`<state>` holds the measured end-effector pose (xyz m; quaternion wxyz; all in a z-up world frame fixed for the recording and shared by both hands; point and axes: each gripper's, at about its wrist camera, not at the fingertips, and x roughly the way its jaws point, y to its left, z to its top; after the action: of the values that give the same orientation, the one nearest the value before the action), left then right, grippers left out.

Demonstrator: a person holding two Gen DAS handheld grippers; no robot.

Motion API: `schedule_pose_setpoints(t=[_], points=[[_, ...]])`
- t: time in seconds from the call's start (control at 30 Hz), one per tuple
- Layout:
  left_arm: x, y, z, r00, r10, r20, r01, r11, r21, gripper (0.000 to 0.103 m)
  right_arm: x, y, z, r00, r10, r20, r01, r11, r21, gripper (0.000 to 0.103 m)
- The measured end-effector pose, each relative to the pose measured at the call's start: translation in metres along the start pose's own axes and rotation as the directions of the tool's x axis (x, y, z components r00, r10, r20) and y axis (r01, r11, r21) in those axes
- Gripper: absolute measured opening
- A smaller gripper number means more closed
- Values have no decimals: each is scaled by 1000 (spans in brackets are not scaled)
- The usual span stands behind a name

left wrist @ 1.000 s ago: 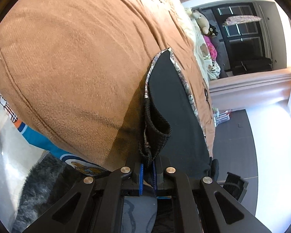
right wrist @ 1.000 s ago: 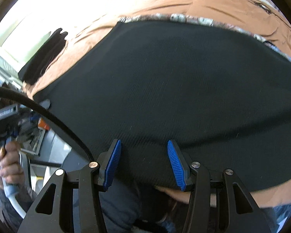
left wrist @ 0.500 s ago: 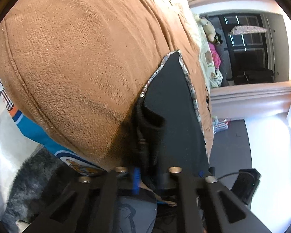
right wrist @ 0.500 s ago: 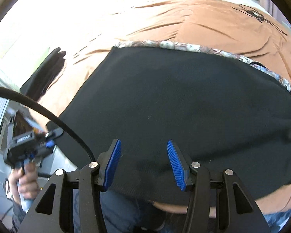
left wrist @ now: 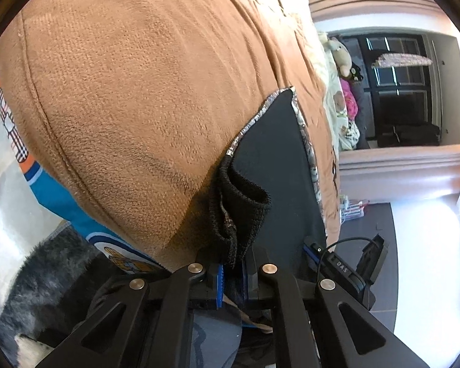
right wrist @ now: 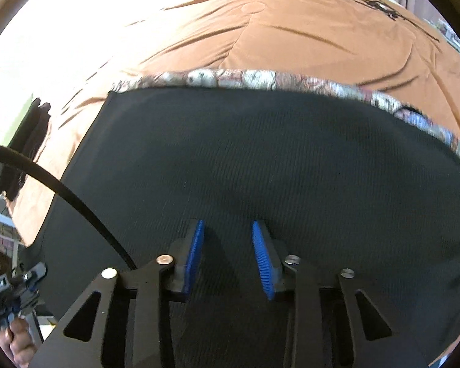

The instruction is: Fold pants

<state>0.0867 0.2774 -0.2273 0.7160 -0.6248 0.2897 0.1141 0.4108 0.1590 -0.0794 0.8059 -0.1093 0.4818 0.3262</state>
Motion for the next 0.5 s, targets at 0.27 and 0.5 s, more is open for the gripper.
schedule_pose_setpoints(t=[0.27,0.5], points=[[0,-7,-5,998,20,55,-18,999,-37,7,3,-13,19,1000,-11,26,11,1000,28,24],[0,-12,-6,996,23,85,-22,1000,-16,7,14,-32,42,1000,-7,21,5,997,73,24]])
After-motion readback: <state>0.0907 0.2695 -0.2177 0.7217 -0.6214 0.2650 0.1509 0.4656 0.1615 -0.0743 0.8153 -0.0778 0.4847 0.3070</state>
